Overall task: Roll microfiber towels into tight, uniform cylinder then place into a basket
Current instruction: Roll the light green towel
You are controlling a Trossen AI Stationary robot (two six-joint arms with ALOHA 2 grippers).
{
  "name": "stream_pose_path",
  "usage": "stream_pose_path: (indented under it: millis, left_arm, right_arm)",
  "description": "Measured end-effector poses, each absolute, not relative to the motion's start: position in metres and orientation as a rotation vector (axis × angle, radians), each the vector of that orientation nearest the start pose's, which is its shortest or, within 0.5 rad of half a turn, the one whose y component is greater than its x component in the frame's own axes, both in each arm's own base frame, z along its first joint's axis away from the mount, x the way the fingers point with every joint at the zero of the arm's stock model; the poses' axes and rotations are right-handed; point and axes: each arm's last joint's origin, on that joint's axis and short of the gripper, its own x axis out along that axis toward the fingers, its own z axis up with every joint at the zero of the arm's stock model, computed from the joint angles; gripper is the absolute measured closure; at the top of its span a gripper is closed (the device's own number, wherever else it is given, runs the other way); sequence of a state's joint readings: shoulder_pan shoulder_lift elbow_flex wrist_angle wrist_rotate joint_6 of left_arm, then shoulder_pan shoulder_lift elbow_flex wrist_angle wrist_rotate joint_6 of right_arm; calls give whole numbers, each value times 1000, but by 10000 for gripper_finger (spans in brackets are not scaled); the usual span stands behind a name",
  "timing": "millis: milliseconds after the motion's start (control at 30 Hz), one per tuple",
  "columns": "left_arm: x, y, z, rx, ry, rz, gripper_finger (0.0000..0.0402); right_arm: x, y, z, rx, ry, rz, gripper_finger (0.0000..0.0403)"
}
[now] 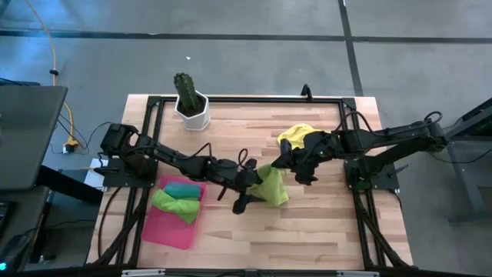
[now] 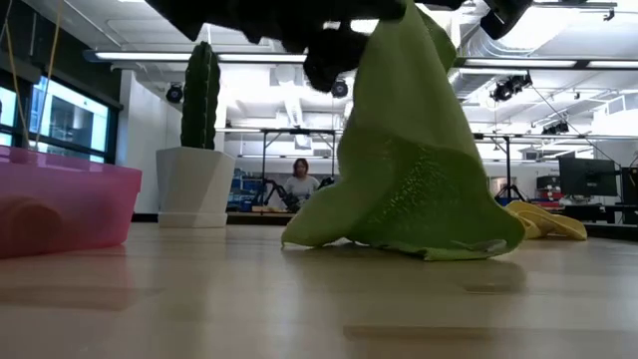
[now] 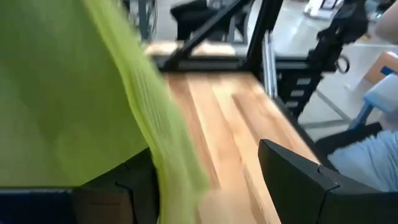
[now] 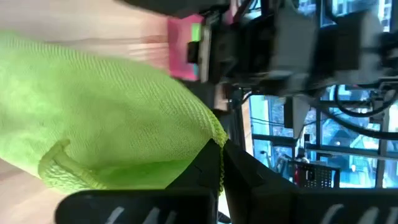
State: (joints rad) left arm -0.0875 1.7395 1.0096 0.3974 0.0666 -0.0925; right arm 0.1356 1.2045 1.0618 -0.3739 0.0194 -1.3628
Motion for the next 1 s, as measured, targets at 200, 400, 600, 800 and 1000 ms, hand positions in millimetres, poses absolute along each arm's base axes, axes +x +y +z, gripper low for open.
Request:
stream_pose_path:
  millis: [200,400,600,800,1000]
  left_arm:
    - [371,-38,201,-168,488,-102,168]
    - [369,-43,198,-176,523,-67,204]
    - [368,-47,198,-203,522,-71,290]
    - [368,-47,198,-225,522,-64,391]
    - [368,-47,198,-284,525,-52,393]
  right_arm:
    - [258,35,327,-1340,363,441,403]
    - [258,35,327,-1329,366,439,403]
    - [258,35,327,-1259,379,423,403]
    - [258,35,327,-1088,407,381,402]
    - [258,35,326,-847,446,324,387]
